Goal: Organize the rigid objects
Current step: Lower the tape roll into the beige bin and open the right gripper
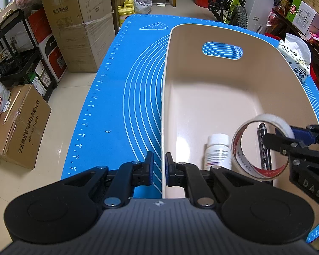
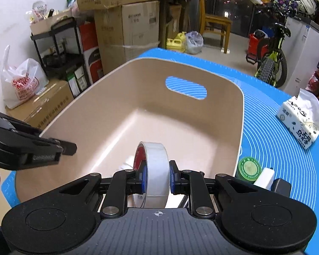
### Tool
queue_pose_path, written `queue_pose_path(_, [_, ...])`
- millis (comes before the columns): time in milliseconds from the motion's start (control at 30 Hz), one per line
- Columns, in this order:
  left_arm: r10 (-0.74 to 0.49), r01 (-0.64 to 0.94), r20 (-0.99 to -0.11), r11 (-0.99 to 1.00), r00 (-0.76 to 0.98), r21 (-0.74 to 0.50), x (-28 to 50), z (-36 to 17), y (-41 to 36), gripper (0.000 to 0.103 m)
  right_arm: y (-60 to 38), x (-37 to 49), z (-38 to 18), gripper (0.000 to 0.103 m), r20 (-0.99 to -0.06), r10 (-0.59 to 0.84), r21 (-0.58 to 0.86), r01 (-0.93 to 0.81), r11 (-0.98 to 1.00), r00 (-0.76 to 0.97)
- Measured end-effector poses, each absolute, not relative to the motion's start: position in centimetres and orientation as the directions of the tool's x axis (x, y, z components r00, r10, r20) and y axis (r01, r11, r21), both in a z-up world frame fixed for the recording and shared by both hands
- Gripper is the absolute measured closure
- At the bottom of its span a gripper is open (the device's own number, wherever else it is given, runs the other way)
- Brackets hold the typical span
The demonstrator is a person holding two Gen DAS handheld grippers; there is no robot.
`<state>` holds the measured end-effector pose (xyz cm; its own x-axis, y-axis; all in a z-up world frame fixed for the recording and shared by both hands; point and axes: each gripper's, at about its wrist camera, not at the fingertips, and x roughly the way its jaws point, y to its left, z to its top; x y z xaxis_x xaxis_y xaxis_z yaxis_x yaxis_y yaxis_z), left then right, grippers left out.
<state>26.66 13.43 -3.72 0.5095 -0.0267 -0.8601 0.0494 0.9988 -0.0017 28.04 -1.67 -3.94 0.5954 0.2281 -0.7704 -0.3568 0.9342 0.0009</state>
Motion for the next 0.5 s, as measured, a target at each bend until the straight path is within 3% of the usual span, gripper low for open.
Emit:
queue_pose_path(167, [-0.026,0.049,-0.86,0.999,0.51,-0.001,26.7,-3.7,13.4,0.091,-1.8,28.4,-4.6,0.072,-0.788,0.217,0.003,-0.349,0.937,0.576])
queue_pose_path(267, [-0.027,0.05,-0.86,0.999,0.509,-0.002,26.7,-3.7,13.4,0.091,-1.9,28.3,-4.3,0.06,-0.776,0.217,-0.001,-0.345,0.939,0.592])
queue_pose_path(300, [-0.027,0.05,-0.861,0.999,0.509,-0.002,26.7,-3.7,13.4,0.091,-1.9,28.2,-4.1,0.05,-0.766,0.217,-0.003,-0.341,0.94,0.605])
queue_pose_path(367, [-0.026,0.05,-0.86,0.999,0.509,-0.001,26.7,-3.7,13.4,0.091,-2.2,27.9,-3.7,0.041,-0.738,0.225,0.005,-0.329,0.944,0.636])
queue_pose_path(500, [-0.029,0.053,-0.861,0.999,0.508,-0.003,26.7,-3.8,13.4,0.094,-2.9,27.7,-2.8,0.035,-0.703,0.245,0.036,-0.31,0.95,0.668])
